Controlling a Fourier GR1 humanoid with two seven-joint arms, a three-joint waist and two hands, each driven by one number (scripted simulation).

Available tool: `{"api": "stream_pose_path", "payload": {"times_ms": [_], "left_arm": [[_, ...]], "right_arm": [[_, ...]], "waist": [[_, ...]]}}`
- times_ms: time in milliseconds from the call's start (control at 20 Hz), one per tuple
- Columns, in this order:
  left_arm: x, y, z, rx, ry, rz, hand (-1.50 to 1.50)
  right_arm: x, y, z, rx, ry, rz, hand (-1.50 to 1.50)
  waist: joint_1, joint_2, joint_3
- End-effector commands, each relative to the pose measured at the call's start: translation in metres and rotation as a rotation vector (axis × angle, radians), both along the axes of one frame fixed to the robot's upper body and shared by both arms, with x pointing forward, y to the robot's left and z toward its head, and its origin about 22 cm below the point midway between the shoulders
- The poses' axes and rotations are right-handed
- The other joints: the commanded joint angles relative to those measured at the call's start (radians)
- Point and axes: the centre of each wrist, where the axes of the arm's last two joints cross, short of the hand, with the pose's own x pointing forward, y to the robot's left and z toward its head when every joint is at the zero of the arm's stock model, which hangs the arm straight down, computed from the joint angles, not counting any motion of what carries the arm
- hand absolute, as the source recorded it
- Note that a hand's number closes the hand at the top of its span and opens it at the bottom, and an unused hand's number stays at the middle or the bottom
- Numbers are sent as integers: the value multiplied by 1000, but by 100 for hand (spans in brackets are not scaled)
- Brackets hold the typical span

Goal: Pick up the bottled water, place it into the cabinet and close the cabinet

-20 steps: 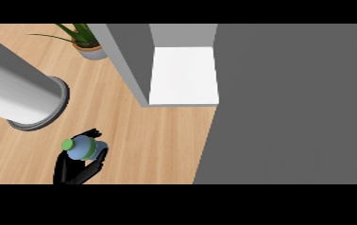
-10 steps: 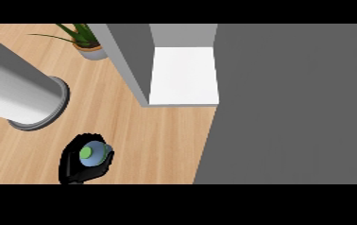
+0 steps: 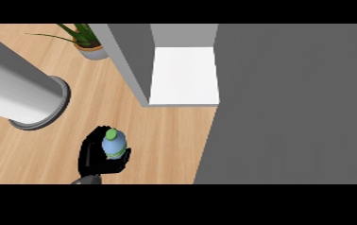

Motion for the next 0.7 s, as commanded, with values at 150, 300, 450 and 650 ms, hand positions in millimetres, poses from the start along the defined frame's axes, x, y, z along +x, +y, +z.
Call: {"api": "stream_pose_path", "payload": {"times_ms": [150,300,450,650], "left_arm": [[2,-9,32,24,-10,-45,150],[2,-12,48,-11,-9,-70,150],[16,-30,72,-65,5,-111,150],[23,-35,91,-57,2,-102,150]], "right_arm": [[4,-3,7,3,-71,-36,-150],[-6,-6,20,-15,-50,-14,-150],[-6,7,7,-13,-45,-15,-150],[-12,-10,30,12,-57,-9,-150]], "waist": [[9,1,1],[9,-1,1],[6,-2,0],[4,0,0]]}}
